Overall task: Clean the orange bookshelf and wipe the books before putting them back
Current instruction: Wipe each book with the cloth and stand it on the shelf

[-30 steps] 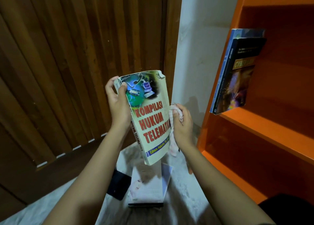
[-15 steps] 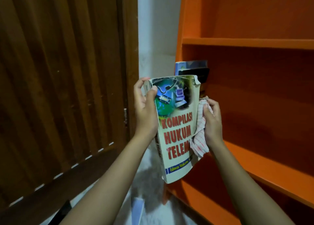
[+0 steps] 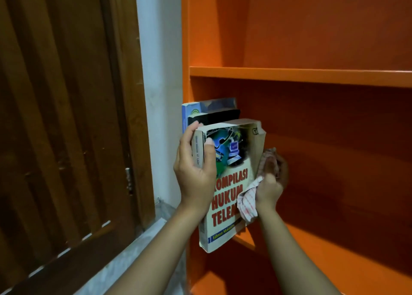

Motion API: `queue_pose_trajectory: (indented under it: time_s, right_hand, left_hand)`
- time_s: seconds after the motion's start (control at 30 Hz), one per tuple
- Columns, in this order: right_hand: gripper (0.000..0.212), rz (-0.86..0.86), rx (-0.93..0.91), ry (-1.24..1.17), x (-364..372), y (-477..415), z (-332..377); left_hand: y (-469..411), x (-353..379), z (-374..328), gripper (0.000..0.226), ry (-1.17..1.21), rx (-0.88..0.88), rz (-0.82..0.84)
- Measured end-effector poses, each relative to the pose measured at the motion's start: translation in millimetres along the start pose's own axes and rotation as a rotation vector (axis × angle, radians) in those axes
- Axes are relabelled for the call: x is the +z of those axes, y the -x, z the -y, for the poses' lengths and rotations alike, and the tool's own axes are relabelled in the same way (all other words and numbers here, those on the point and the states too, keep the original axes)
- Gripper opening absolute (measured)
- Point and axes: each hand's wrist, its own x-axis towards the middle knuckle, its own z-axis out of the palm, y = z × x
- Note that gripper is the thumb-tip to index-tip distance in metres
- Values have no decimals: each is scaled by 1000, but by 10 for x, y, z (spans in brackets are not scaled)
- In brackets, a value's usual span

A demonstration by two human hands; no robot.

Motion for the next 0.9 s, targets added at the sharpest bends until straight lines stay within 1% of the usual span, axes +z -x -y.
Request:
queue_pose_trajectory:
  time_s: [0.03,0.07,0.1,0.17,0.27,0.33,0.47,0.53,0.6,0.67,0.73,0.9]
  right_hand:
    - [17,-14,14,1,19,-24,-46]
    - [14,-22,20,-2,32,-57,-93]
    - [6,-15,16,-25,49,-92,-134]
    - [13,-6,-7,-76,94,-130,-151]
    - [7,11,-31,-111,131,-155,-165]
    - [9,21,-45,-119,159,-167,-196]
    - [19,51,-57,-122,240,-216,-279]
    - [17,53,-68,-126,276,-230,-320]
    - [9,61,-101,-121,314,-229,-354]
    - [11,71,-124,-103,349,-227,-394]
    - [7,112,-117,-76,366,-224,-431]
    - [20,236,-76,129,310,-263,-432]
  left_hand:
    - [4,24,14,37,-26,44,13]
    - [4,51,27,39,-56,88,26]
    - [2,76,43,41,-95,130,39]
    - [-19,121,104,42,-187,217,52]
    - [-81,168,215,45,-324,274,44]
    - [-105,172,260,50,-417,279,46]
    - [-139,157,320,60,-563,261,57]
    - [-157,158,337,63,-602,242,43]
    - [-162,159,348,64,-627,233,45]
    - [-161,156,371,67,-650,219,58]
    - [-163,146,386,69,-650,203,85]
    - [-173,62,343,68,-603,156,177]
